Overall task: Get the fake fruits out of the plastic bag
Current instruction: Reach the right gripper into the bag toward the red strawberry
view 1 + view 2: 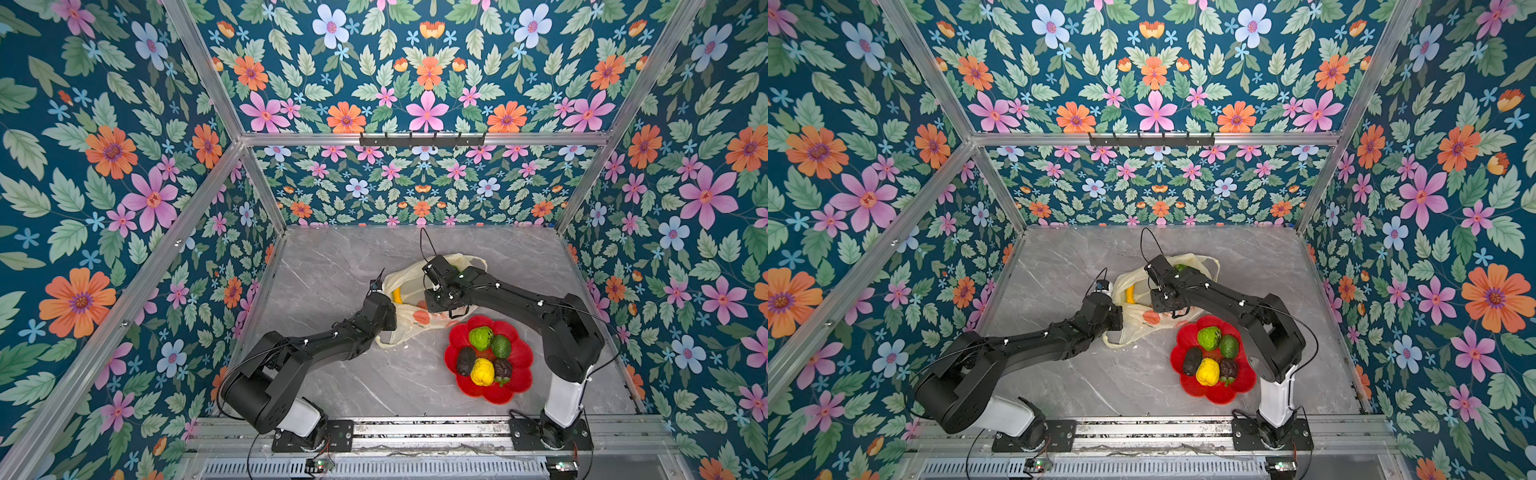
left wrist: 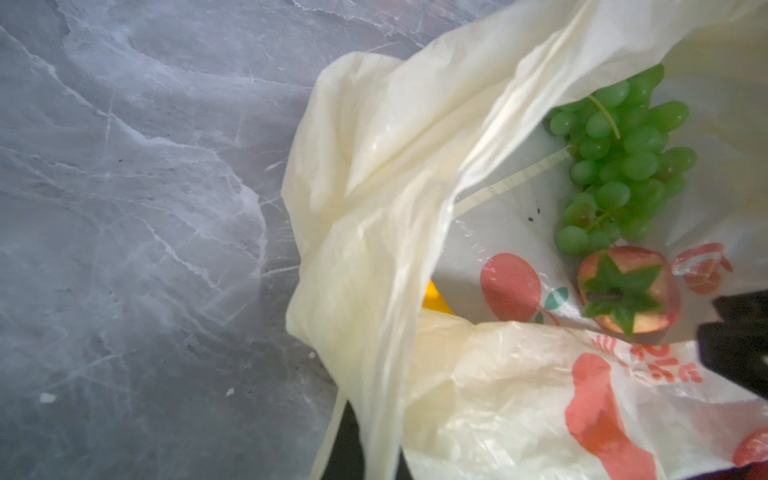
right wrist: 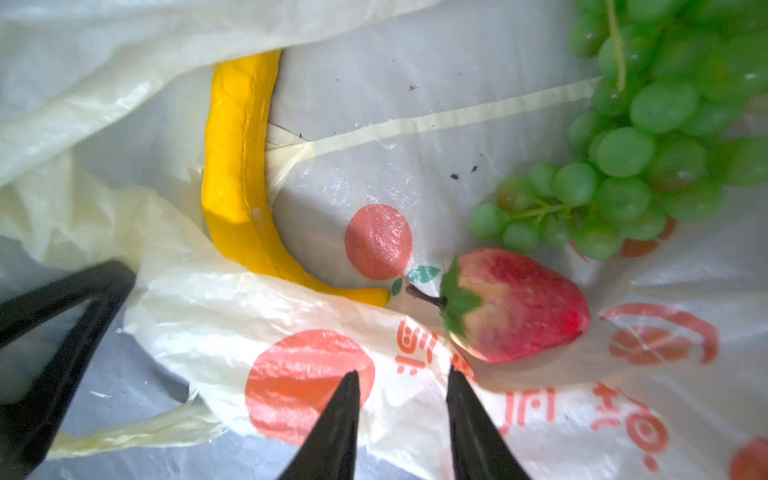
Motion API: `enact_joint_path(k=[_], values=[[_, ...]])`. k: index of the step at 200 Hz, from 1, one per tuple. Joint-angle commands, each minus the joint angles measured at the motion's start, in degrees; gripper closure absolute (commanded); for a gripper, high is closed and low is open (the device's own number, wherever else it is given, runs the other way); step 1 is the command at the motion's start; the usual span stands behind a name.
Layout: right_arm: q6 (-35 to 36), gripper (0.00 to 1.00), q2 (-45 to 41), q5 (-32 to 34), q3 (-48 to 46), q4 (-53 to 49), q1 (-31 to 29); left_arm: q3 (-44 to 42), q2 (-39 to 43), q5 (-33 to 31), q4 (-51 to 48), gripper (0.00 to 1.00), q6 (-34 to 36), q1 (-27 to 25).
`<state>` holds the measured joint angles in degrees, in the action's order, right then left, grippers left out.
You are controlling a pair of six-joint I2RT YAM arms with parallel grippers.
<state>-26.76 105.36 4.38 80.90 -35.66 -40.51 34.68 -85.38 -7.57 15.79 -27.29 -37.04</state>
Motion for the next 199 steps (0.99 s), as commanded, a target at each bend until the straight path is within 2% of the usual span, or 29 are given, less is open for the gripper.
enact_joint_path(k=[1,25,57,92,134,199], values=[[-1.66,0.63,-1.83,3.45,-0.54,-3.30,-0.46,0.61,-0.38,0.67,0.24,0.96,0.92,-0.47],[-2.92,0.64,-1.30,7.83,1.19,-5.31,-2.29,0.92,-0.58,0.65,0.29,0.96,0.94,-0.93],[-5.11,0.64,4.00,12.06,6.42,-9.25,-4.22,0.97,-0.15,-0.07,0.03,0.96,1.18,-1.50],[-4.36,0.65,9.18,15.39,11.24,-12.32,-4.99,0.43,0.74,-0.70,0.09,0.95,0.88,-1.61],[0.87,0.65,12.93,20.33,15.34,-13.26,-6.43,0.33,0.74,-0.67,0.38,0.95,0.68,-1.61],[12.75,0.66,14.75,19.43,14.22,-7.84,-6.53,-0.36,1.63,-3.00,0.30,0.95,-0.03,-1.63]])
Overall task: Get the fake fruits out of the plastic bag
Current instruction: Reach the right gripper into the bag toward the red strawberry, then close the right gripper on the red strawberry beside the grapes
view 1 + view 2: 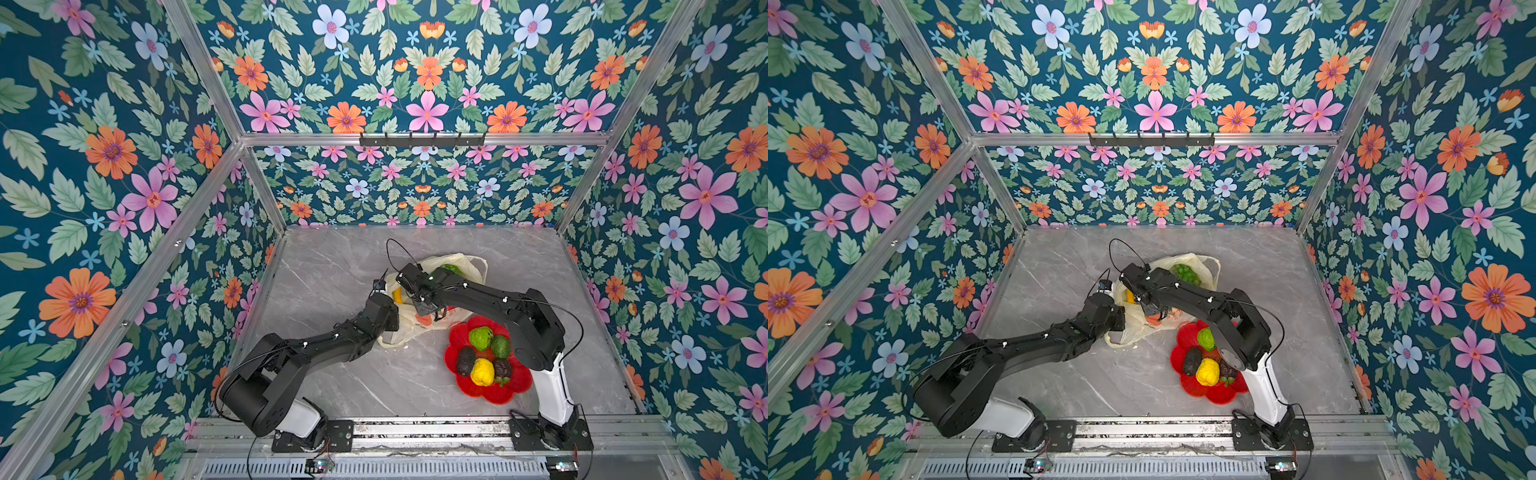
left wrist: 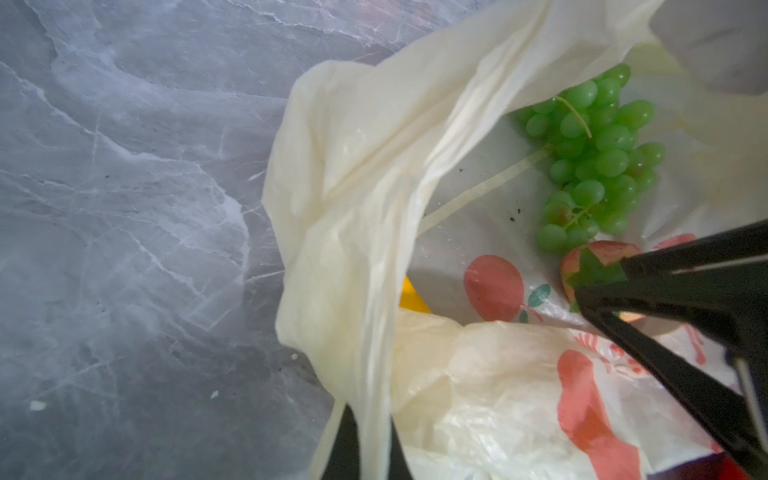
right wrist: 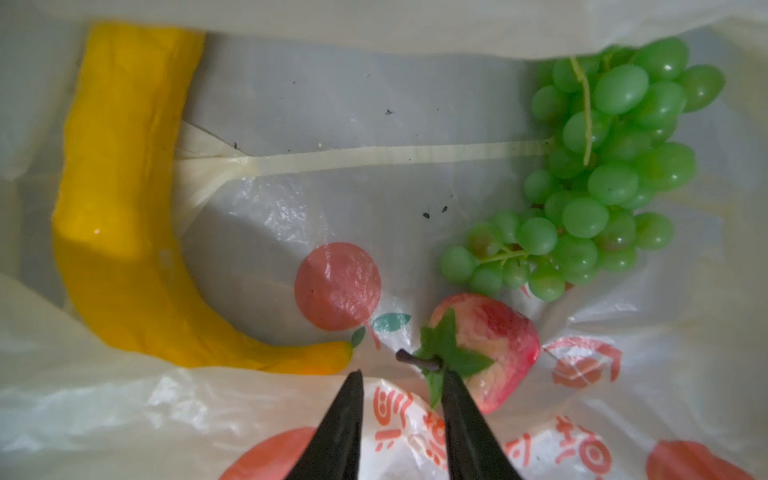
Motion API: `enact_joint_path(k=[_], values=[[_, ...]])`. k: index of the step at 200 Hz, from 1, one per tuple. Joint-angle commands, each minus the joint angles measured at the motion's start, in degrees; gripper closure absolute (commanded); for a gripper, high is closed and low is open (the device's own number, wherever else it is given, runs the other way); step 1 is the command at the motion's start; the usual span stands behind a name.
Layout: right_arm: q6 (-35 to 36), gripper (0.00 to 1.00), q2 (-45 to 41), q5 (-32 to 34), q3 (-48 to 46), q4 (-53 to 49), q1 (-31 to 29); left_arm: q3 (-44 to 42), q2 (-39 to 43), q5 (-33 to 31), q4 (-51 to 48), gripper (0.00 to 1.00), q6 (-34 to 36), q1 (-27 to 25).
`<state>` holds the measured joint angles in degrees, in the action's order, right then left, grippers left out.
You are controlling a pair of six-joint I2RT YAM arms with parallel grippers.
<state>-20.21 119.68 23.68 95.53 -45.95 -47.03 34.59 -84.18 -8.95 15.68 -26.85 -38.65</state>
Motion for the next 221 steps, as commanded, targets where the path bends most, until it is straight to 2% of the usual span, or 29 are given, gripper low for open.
enact_joint_path(k=[1,39,106,221], values=[[6.35,0.66,0.50,0.05,-0.41,2.50,-0.01,-0.25,0.42,-1.66,0.40,0.95,-0.48,0.03],[9.01,0.67,1.99,-0.49,-0.10,3.46,0.01,-0.25,0.21,-1.94,0.58,0.95,-0.66,0.00],[11.70,0.69,2.56,5.17,-0.55,2.58,0.01,-0.08,-0.23,-1.69,0.58,0.95,-0.52,0.02],[15.27,0.71,3.29,7.72,-2.19,4.42,-0.17,0.21,-0.63,-1.79,0.49,0.95,-0.36,0.03]])
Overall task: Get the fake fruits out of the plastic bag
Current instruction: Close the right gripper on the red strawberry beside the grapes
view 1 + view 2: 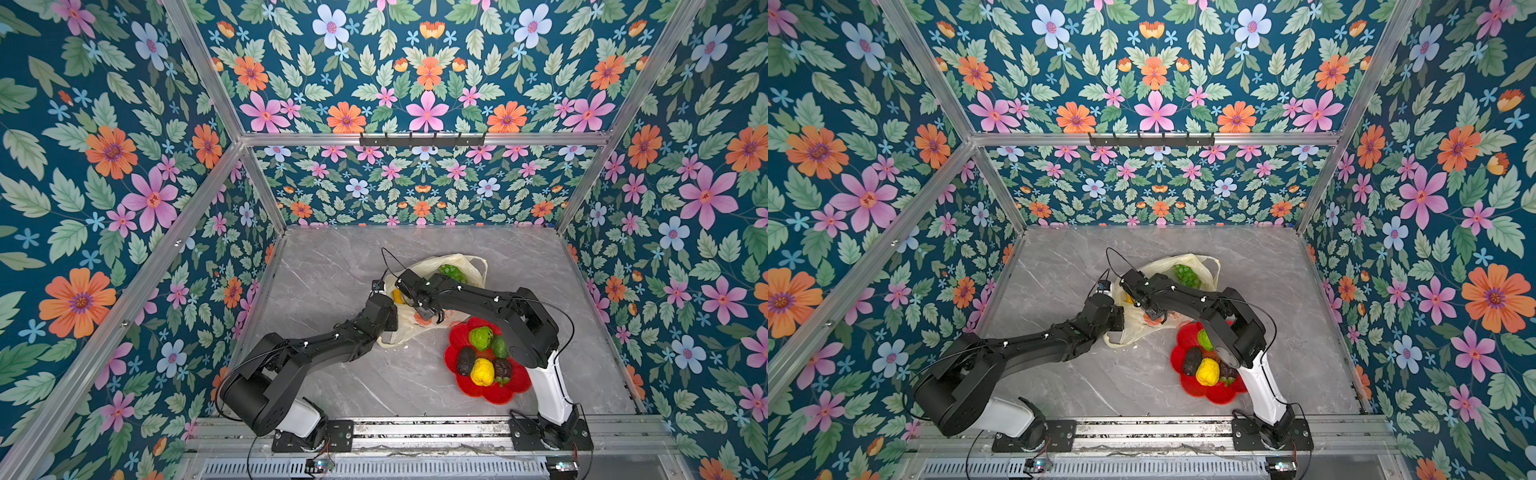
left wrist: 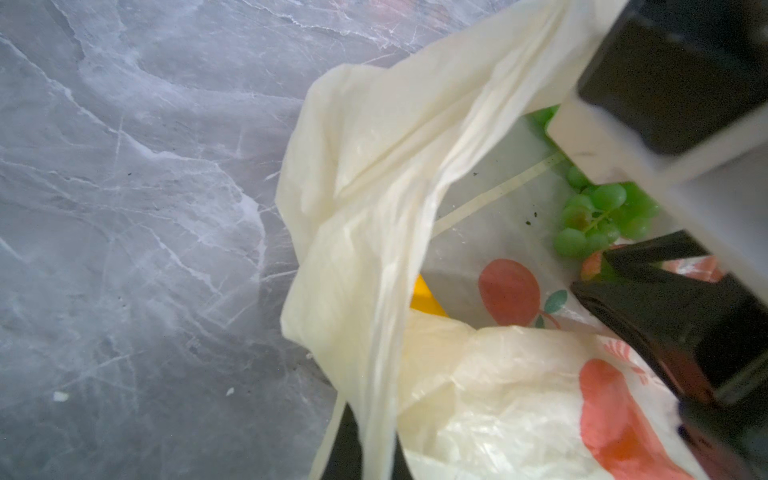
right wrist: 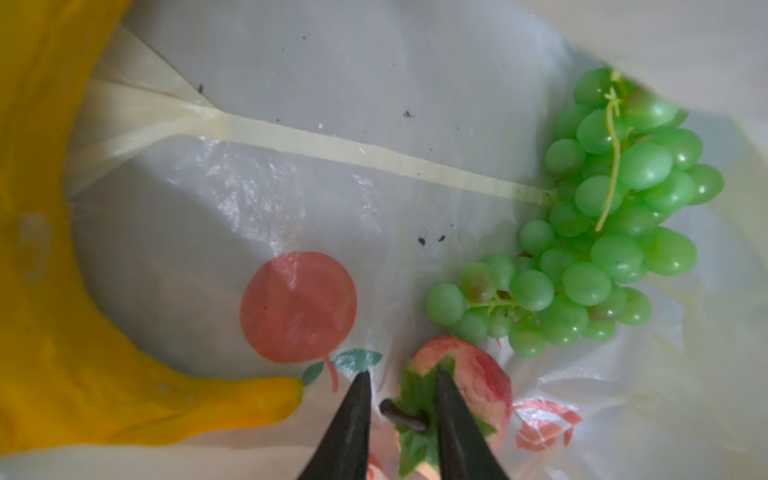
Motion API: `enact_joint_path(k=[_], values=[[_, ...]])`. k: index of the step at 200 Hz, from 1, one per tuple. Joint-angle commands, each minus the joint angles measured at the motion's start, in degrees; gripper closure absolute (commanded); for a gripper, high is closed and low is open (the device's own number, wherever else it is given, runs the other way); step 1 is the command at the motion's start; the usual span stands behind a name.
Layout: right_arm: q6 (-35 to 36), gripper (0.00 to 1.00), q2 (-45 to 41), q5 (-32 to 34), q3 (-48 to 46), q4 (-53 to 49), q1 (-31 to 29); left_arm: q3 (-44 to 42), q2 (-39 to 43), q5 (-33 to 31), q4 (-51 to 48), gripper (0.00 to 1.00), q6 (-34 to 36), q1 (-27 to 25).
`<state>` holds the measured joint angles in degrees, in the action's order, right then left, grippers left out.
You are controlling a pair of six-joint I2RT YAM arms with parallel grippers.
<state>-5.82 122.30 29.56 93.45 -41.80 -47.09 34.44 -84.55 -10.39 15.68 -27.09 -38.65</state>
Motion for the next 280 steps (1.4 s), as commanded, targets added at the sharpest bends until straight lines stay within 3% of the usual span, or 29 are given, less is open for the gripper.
enact_joint_path(k=[1,87,141,211,248,280], values=[[0.90,0.71,0.71,1.92,-0.11,0.29,-0.06,0.32,-0.30,-0.34,0.49,0.95,-0.14,0.05],[1.66,0.78,0.56,3.59,-0.24,0.67,-0.08,0.46,-0.42,-0.33,0.31,0.95,-0.07,0.05],[2.54,0.68,-0.98,3.95,-1.79,0.43,-0.70,0.46,-0.26,-0.54,0.23,0.94,0.02,0.03],[3.28,0.65,-1.94,4.65,-4.59,0.85,-0.94,0.53,-0.35,-0.52,0.14,0.94,0.11,0.01],[2.98,0.55,-3.81,4.00,-5.56,0.86,-1.55,0.65,-0.61,-0.53,0.11,0.94,0.11,0.10],[2.41,0.55,-3.93,5.32,-5.95,0.17,-2.22,0.81,-0.78,-0.33,0.05,0.94,0.13,0.06]])
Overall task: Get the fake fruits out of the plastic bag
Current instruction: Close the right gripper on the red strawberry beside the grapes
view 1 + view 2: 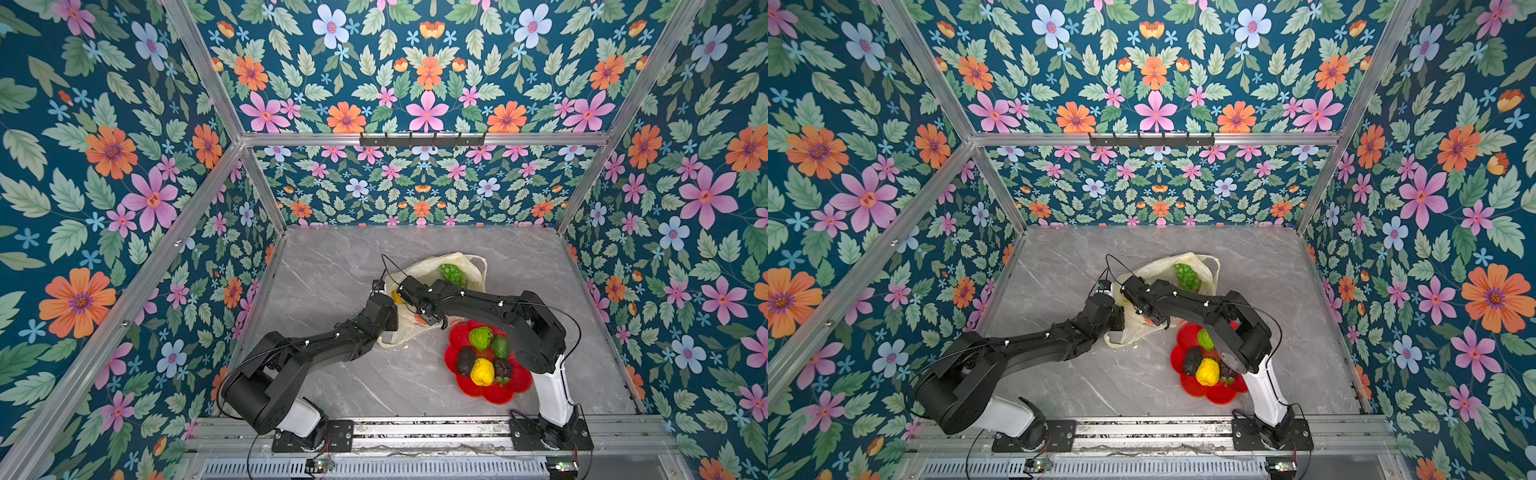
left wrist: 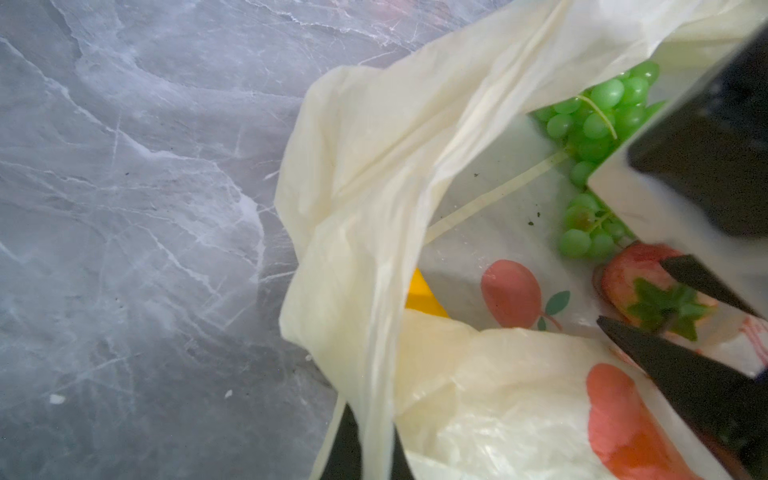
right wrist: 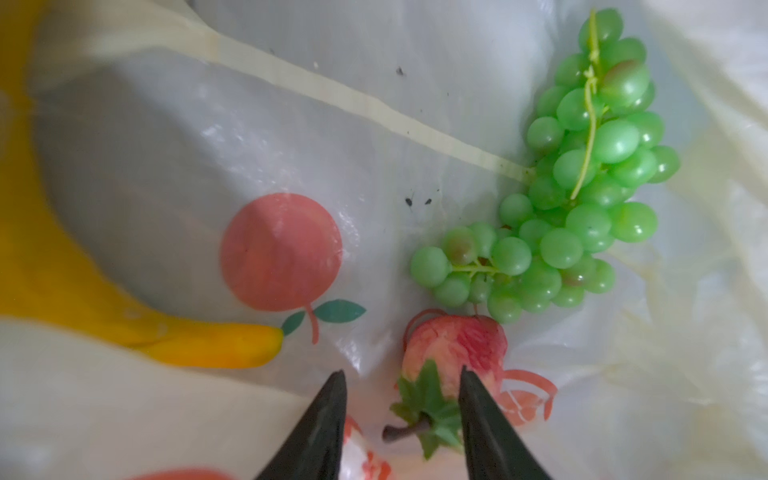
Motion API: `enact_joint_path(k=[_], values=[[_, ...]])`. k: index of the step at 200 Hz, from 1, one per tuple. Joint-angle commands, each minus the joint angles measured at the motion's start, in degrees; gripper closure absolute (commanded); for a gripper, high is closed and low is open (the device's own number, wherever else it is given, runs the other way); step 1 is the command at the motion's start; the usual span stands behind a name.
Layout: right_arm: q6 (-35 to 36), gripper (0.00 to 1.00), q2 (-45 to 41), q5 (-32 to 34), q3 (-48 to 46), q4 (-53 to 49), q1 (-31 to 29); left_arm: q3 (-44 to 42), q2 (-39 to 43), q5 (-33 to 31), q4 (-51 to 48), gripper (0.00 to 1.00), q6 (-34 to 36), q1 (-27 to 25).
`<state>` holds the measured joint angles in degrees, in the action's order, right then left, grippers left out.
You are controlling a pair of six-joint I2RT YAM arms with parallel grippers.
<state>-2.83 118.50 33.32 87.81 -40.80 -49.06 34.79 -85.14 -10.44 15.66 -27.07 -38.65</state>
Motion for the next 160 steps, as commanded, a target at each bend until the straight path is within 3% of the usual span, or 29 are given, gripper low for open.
enact_joint_path(k=[1,26,72,160], values=[[-0.59,0.55,-0.12,1.57,-0.29,-0.85,-0.25,0.46,-0.15,-0.33,0.07,0.94,0.10,0.06],[-2.51,0.52,-0.08,2.98,-0.23,-2.05,-0.14,0.46,0.05,-0.37,0.07,0.94,0.18,0.05],[-5.58,0.37,1.87,4.61,0.93,-3.90,-0.08,0.41,0.15,-0.20,-0.02,0.93,0.17,0.08],[-12.53,0.32,3.54,6.70,0.48,-7.32,3.36,0.36,0.22,-0.40,-0.02,0.93,0.27,0.08]])
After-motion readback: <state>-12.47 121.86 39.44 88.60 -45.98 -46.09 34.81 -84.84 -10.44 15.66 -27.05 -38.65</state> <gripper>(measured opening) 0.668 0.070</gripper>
